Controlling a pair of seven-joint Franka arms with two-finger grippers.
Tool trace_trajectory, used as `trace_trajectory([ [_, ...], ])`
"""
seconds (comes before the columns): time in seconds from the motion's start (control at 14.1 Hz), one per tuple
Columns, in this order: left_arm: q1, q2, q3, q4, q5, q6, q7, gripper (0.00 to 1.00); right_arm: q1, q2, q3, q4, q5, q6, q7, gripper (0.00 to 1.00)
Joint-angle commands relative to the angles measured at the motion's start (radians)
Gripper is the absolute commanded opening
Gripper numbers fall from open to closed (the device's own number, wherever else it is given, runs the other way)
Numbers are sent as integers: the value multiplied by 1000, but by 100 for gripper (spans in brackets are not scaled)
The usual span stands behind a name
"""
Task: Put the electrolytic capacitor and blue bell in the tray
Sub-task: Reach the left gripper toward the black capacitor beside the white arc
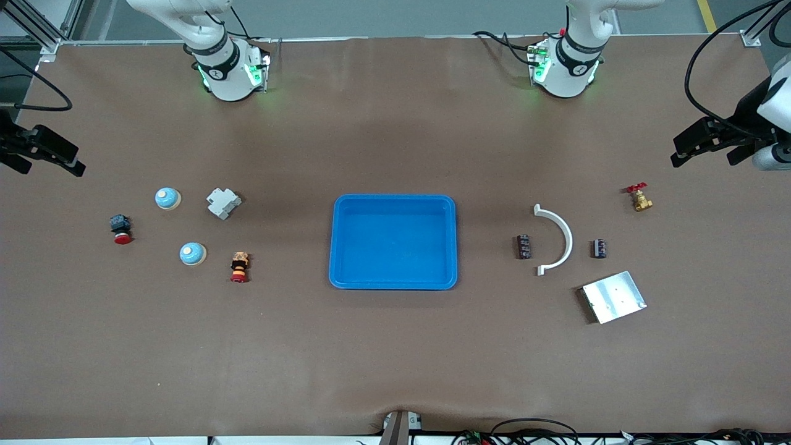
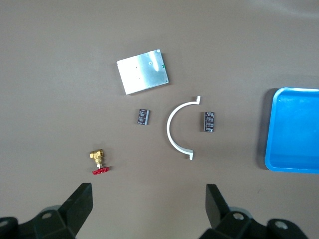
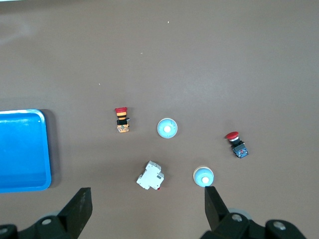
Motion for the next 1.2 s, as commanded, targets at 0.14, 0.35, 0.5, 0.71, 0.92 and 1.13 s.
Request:
trace_trajectory([
  [0.14, 9, -7, -7, 2, 11, 0, 11, 100, -14, -16, 7, -21, -10, 7, -14, 100],
  [0.35, 15, -4, 0, 2, 2, 5, 7, 100, -16, -16, 6, -22, -10, 8, -14, 100],
  [0.5, 13, 4, 3, 1, -3, 6, 4, 100, -16, -16, 6, -22, -10, 8, -14, 100],
  [0.71, 15, 6, 6, -5, 2, -5, 2, 100, -17, -16, 4, -22, -10, 8, -19, 100],
  [0.92, 48, 15, 4, -7, 5, -61, 22, 100, -28, -16, 0, -22, -8, 8, -46, 100],
  [1.13, 47, 65, 3, -27, -9, -60, 4, 100, -31, -14, 1, -24, -8, 8, -50, 100],
])
